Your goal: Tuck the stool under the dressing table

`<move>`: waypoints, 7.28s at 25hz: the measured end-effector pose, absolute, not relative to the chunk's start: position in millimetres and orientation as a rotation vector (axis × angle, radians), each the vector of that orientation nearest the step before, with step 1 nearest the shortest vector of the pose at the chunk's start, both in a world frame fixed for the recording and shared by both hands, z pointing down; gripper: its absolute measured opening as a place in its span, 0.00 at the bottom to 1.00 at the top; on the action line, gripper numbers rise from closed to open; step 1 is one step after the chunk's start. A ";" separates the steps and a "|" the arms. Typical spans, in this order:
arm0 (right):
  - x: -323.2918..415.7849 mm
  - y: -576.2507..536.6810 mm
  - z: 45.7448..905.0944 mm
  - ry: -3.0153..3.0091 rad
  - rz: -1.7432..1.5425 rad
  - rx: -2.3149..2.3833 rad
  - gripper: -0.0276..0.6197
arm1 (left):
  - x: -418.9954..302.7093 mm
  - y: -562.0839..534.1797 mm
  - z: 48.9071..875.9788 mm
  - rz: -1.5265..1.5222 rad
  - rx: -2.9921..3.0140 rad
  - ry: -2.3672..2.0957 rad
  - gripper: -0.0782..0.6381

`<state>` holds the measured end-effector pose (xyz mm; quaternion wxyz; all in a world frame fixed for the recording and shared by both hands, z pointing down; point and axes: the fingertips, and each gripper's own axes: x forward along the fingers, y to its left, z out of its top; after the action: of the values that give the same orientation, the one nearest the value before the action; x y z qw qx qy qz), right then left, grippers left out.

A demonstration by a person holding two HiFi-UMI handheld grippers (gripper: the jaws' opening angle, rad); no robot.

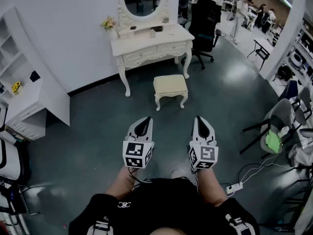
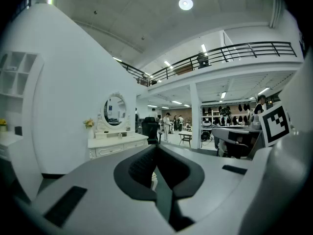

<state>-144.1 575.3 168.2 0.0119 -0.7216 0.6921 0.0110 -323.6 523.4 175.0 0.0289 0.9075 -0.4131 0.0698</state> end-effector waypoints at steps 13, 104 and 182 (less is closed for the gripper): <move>-105.3 562.6 167.2 2.174 0.014 -2.220 0.07 | -287.4 511.0 167.7 0.182 2.783 -1.318 0.14; 159.5 -138.6 390.3 2.571 -0.665 -2.068 0.10 | -29.8 -148.1 393.0 0.685 2.456 -1.192 0.33; 194.6 -280.4 915.0 3.163 -1.251 -1.944 0.24 | -60.8 -259.5 921.0 1.089 2.081 -1.197 0.40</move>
<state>194.6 -280.4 915.0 -0.3782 -0.4593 0.7474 -0.2956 -60.8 -259.5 921.0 0.2500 0.7644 -0.4397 0.3999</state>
